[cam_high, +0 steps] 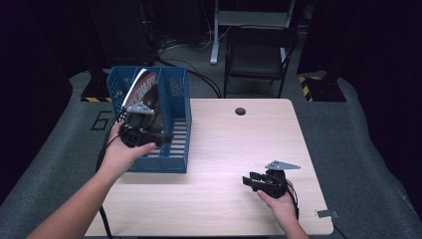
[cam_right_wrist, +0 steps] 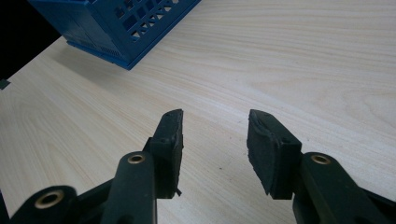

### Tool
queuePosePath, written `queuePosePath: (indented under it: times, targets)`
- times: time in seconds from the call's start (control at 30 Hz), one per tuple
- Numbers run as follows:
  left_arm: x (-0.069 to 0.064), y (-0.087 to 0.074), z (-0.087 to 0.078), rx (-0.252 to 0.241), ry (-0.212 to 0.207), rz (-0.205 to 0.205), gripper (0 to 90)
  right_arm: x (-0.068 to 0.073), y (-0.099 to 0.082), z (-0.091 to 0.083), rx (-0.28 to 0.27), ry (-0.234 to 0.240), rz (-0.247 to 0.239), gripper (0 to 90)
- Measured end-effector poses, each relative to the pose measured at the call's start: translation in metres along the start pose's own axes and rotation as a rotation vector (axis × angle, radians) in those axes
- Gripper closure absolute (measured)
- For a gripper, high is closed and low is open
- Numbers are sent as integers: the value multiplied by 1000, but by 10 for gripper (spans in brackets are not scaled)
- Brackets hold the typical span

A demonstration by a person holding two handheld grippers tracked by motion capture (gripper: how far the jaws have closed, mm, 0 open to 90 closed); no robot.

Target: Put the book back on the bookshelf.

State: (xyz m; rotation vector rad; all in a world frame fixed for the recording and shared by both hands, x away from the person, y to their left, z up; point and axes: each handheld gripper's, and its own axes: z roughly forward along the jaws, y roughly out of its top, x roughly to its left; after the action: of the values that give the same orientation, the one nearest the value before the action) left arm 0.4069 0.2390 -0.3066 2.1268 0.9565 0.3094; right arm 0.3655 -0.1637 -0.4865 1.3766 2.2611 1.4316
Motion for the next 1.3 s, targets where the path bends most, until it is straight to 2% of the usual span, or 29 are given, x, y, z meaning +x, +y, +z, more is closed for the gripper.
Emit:
queuePosePath:
  times: [0.17, 0.23, 0.33, 0.37, 0.43, 0.57, 0.67, 0.77, 0.87, 0.9, 1.1, 1.23, 1.3]
  targets:
    - [-9, -15, 12, 15, -16, 25, 420, 0, -1, 1, 14, -4, -13, 540]
    - [-9, -21, 14, 4, -34, 10, 419, 0, -1, 2, 13, 0, -12, 536]
    - [-10, -30, 18, 1, -37, 5, 419, 0, -2, 2, 27, 0, -4, 533]
    - [-10, -33, 20, -14, -35, 0, 419, -1, -2, 2, 28, -3, -7, 532]
    - [-9, -42, 22, -11, -57, -11, 416, -1, -2, 2, 29, -2, -3, 531]
    - [-12, -58, 28, 2, -55, -13, 407, -1, -2, 3, 31, -6, -4, 523]
    - [-15, -70, 32, -13, -58, -21, 394, 0, -2, 4, 34, -14, -11, 501]
    - [-20, -82, 38, 4, -61, -20, 389, 0, -3, 4, 29, -37, -13, 462]
    - [-22, -93, 44, 13, -57, -3, 386, -1, -3, 5, 31, -53, -18, 445]
    - [-22, -97, 46, 10, -64, -10, 386, -2, -4, 5, 31, -55, -29, 445]
    - [-21, -119, 57, -11, -84, -76, 386, -1, -5, 5, 32, -59, -22, 444]
    - [-22, -129, 63, -18, -61, -45, 386, 0, -5, 6, 40, -55, -33, 447]
    - [-22, -134, 67, -18, -73, -45, 386, 0, -5, 6, 43, -58, -38, 448]
